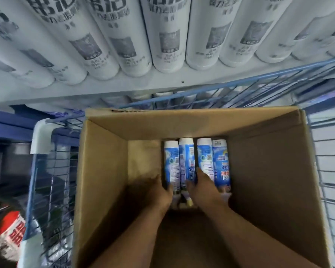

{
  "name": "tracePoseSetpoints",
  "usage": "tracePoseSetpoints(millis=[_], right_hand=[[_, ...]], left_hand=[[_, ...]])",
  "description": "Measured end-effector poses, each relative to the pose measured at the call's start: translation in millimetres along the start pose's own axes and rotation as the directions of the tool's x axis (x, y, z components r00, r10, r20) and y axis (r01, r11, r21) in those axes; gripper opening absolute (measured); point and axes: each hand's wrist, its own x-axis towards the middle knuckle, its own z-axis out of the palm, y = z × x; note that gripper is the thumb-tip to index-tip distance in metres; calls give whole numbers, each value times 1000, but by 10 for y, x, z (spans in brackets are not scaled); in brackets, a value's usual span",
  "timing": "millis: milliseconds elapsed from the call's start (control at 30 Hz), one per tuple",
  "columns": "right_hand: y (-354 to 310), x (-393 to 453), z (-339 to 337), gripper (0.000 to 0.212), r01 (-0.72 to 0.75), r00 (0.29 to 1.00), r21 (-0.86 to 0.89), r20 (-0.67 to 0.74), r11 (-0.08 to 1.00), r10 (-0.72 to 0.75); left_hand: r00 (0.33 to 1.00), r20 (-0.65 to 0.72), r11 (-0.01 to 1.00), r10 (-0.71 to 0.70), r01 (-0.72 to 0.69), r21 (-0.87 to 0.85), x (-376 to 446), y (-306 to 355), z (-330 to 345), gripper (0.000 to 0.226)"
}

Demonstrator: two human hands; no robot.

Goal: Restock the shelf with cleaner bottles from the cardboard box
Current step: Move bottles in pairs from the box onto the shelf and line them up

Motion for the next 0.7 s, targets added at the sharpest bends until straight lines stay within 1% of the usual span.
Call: tracePoseSetpoints(millis=[67, 100, 167, 233, 267, 367, 467, 567, 633, 700], right_hand=[[50, 132, 81, 54, -5, 1000, 62, -29, 998, 7], [70, 194, 128, 49, -6, 999, 81, -44, 997, 9], [66, 286, 206, 39, -20, 997, 120, -75, 993, 29], [38, 365, 279, 31, -31, 991, 200, -125, 979, 57], [10, 382, 298, 30, -34, 987, 242, -147, 970, 71], [5, 464, 352, 33, -57, 980, 315, -166, 947, 114], [6, 544, 349, 32, -70, 982, 342, -141, 937, 125], [41, 613, 375, 39, -56, 987, 337, -125, 940, 104], [58, 640, 396, 43, -73, 991, 398, -71, 915, 110], [73, 665, 386, 42, -104, 993, 481, -3, 870, 120]], left_hand=[[1000, 9, 996, -14, 15, -87, 181, -98, 183, 44], [999, 30, 987, -21, 26, -160, 259, -132, 259, 41], [998, 31, 950, -62, 68, -304, 373, -134, 356, 42], [993, 19, 910, -115, 113, -399, 436, -61, 364, 44], [988, 43, 888, -146, 151, -434, 500, -77, 400, 43], [985, 96, 804, -144, 172, -569, 569, -109, 418, 41], [988, 93, 788, -127, 157, -596, 602, -171, 419, 39], [988, 105, 790, -113, 153, -594, 583, -171, 375, 36], [986, 117, 794, -118, 164, -585, 553, -191, 316, 45], [983, 129, 797, -134, 184, -575, 536, -210, 246, 49]])
